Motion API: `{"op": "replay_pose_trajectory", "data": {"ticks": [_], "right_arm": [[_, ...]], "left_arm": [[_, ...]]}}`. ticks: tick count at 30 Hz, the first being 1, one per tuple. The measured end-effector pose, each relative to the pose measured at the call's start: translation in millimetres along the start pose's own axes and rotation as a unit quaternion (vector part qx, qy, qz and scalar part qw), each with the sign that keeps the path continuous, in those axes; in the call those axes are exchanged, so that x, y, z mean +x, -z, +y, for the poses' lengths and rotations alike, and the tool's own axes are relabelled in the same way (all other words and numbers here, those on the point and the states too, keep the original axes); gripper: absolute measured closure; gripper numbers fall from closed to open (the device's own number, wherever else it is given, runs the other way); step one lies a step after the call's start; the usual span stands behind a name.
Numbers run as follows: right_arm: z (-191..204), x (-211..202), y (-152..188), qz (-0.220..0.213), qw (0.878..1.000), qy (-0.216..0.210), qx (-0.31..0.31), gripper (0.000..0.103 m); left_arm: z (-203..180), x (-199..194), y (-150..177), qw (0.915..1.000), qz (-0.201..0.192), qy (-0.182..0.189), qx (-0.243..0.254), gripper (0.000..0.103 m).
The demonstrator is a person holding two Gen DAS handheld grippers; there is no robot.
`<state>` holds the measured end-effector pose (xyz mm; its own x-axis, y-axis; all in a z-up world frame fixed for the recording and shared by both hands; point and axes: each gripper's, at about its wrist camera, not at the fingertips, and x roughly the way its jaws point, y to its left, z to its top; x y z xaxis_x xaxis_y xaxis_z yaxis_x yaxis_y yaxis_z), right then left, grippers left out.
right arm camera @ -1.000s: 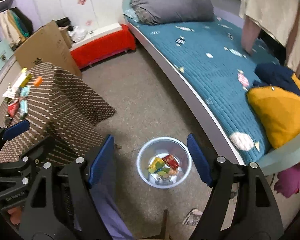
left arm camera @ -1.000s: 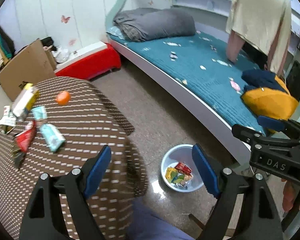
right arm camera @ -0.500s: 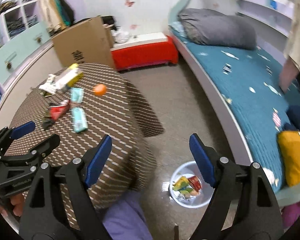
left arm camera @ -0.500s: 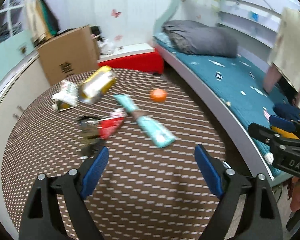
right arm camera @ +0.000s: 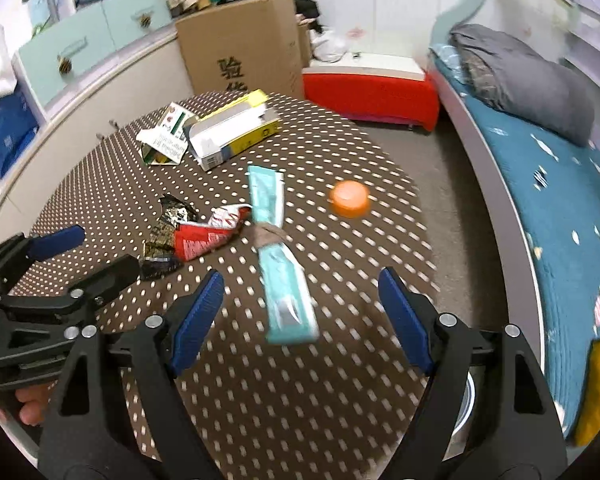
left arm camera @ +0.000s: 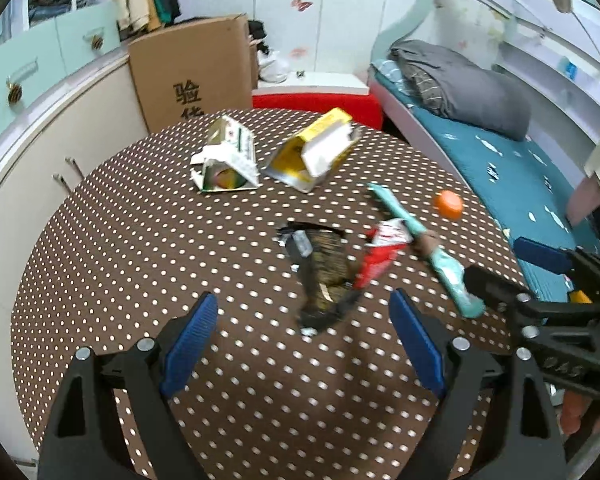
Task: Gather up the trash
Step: 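Grasp the teal toothpaste box with the right tool while the left tool grasps the dark snack wrapper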
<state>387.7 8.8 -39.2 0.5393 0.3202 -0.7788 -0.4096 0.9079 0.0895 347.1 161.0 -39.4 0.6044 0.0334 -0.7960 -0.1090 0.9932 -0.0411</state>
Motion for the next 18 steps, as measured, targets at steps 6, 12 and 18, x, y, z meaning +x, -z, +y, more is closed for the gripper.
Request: {"op": "replay_pose_trajectory", "data": {"ticks": [6,12,18], "right_arm": [[9,40,-13,0.030,0.999,-0.007,-0.022,0.057],[9,47,-16,0.009,0.999,0.002,-0.034,0.081],[2,38,-12,0.009,1.000,-0.024,-0.013,0.082]], "left_arm": [[8,30,-15,0.9995,0.031,-0.009,0.001,0.017],[-4,55,-20,0.9984,0.051,-0.011,0.021,0.045],[-10,49,-16,0.9980,0.037,-0.035,0.037,0.079]]}}
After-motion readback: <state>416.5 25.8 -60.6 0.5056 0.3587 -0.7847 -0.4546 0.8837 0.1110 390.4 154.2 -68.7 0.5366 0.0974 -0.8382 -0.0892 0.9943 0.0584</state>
